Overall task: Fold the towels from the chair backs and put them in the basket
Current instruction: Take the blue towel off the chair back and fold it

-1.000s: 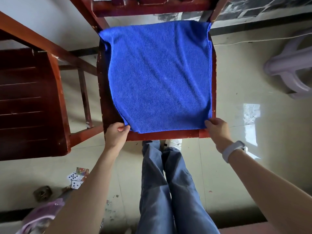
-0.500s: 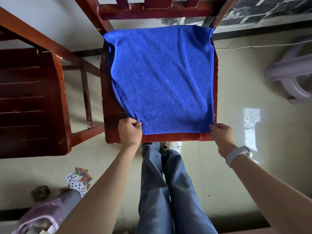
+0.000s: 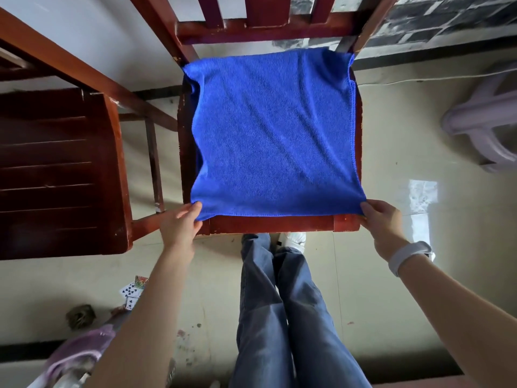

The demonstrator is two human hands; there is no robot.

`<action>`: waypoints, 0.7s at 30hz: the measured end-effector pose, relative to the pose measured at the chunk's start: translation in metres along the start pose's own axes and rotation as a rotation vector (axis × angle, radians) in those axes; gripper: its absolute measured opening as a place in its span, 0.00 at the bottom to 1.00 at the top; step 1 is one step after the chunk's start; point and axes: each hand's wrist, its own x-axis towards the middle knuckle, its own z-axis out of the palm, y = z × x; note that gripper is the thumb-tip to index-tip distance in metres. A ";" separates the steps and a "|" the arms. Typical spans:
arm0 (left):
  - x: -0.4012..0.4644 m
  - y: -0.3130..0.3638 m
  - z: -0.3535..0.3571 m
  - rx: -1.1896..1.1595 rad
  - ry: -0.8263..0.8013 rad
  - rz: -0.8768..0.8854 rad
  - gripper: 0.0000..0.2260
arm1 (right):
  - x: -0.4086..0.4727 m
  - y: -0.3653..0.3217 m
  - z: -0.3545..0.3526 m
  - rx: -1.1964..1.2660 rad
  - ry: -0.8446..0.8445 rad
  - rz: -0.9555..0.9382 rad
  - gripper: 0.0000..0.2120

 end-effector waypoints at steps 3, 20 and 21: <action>-0.002 0.012 -0.017 -0.081 -0.089 -0.098 0.09 | -0.007 -0.010 -0.009 0.060 0.007 0.003 0.07; -0.056 0.089 -0.044 -0.141 -0.225 0.206 0.10 | -0.061 -0.100 -0.041 0.308 0.000 -0.079 0.17; -0.064 0.097 -0.046 -0.126 -0.228 0.274 0.10 | -0.069 -0.109 -0.044 0.338 -0.027 -0.090 0.17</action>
